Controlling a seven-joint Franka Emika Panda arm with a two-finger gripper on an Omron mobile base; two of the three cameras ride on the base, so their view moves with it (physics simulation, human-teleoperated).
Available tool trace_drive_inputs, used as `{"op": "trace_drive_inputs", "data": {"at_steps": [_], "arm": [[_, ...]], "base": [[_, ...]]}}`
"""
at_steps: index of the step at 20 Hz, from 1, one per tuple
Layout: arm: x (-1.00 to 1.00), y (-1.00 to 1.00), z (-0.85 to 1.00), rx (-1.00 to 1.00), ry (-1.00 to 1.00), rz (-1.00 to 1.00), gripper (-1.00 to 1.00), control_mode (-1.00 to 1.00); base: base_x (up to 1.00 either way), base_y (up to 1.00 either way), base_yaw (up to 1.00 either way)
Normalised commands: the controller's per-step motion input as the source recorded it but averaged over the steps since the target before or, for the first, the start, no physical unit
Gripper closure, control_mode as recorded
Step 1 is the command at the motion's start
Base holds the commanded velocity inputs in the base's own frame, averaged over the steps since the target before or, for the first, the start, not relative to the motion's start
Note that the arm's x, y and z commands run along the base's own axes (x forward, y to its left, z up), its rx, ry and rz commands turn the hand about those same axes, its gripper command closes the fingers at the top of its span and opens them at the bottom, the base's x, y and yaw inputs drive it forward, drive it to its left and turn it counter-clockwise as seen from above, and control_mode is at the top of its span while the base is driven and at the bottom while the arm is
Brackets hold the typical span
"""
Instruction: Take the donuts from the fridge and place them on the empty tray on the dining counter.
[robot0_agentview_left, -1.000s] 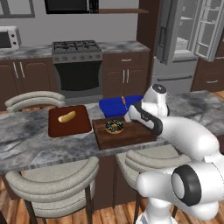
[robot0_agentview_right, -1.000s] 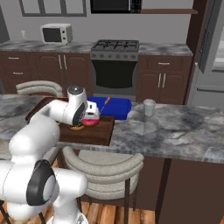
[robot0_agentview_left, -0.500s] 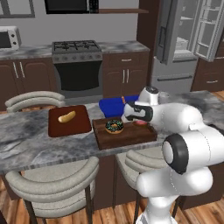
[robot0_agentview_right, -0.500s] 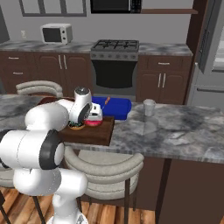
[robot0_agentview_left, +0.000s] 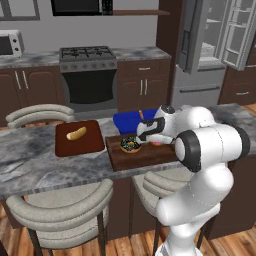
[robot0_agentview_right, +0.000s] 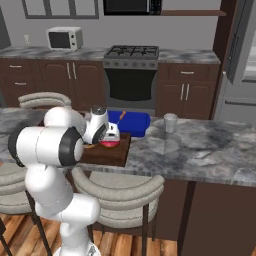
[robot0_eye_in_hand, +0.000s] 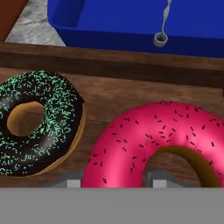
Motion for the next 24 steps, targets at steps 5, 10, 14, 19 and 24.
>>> {"op": "trace_drive_inputs", "data": {"at_steps": [5,10,14,19,24], "arm": [[0.46,0.00,-0.30,0.00,0.00,0.00,1.00,-1.00],[0.39,0.00,-0.30,0.00,0.02,0.00,-1.00,-1.00],[0.28,0.00,-0.23,0.00,0.03,0.00,-1.00,-1.00],[0.11,-0.06,-0.25,0.00,0.04,0.00,-1.00,-1.00],[-0.06,-0.09,0.03,0.00,0.02,0.00,-1.00,-1.00]], "base": [[0.00,0.00,0.00],[0.00,0.00,0.00],[0.00,0.00,0.00],[0.00,0.00,0.00],[0.00,0.00,0.00]]}}
